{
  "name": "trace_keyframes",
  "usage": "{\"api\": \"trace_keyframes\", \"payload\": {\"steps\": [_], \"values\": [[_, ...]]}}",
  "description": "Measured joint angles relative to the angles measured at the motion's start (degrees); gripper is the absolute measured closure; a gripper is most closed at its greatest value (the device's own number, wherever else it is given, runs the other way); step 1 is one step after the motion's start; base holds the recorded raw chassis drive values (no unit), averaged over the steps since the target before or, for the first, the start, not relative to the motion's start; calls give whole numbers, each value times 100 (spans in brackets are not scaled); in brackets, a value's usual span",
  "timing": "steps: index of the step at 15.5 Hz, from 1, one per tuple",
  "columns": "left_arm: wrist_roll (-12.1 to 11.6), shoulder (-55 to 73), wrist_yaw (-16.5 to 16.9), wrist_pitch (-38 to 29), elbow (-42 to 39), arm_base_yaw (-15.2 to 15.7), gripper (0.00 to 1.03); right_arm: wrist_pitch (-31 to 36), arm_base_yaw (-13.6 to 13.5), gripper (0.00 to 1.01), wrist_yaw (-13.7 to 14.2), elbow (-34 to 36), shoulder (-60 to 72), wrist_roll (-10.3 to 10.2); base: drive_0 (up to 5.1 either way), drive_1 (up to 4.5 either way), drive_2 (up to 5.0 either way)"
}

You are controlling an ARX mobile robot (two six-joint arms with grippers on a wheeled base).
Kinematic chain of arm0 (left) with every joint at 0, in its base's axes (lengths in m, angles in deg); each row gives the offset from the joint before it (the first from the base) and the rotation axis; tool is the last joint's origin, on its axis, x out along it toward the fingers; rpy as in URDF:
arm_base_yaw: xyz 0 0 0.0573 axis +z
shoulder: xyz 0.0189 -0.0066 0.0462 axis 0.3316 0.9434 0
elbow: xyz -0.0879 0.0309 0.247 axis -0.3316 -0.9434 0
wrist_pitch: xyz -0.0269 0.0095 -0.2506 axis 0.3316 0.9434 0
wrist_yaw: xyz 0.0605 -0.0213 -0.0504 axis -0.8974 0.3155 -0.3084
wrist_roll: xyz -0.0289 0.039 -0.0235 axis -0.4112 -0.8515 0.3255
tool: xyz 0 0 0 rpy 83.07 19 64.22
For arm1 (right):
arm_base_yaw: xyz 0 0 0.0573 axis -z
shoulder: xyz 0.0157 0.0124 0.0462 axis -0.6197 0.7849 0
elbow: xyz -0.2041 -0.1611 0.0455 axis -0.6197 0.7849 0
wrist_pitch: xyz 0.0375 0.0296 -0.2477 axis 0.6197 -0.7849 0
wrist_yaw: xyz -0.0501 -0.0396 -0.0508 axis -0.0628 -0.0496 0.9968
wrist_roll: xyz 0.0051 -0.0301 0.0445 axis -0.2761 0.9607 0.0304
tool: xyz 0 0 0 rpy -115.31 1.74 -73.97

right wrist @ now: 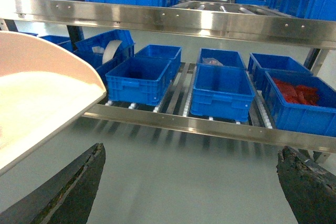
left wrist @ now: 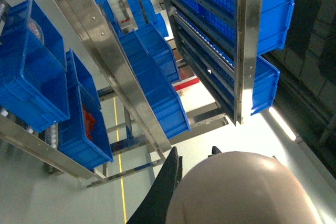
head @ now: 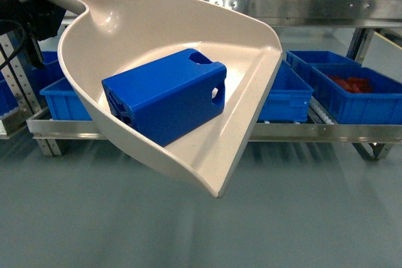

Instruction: Place part in tray to right shelf

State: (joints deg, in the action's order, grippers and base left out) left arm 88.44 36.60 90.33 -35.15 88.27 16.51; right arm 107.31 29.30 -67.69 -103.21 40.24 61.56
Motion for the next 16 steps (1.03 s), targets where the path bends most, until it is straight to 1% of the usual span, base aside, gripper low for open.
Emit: {"api": "trace_keyframes", "payload": {"steps": [16], "values": [[0, 0, -13, -2, 2, -2, 91, -7, 0, 3, 2, 0, 0, 0, 0, 0, 0]]}}
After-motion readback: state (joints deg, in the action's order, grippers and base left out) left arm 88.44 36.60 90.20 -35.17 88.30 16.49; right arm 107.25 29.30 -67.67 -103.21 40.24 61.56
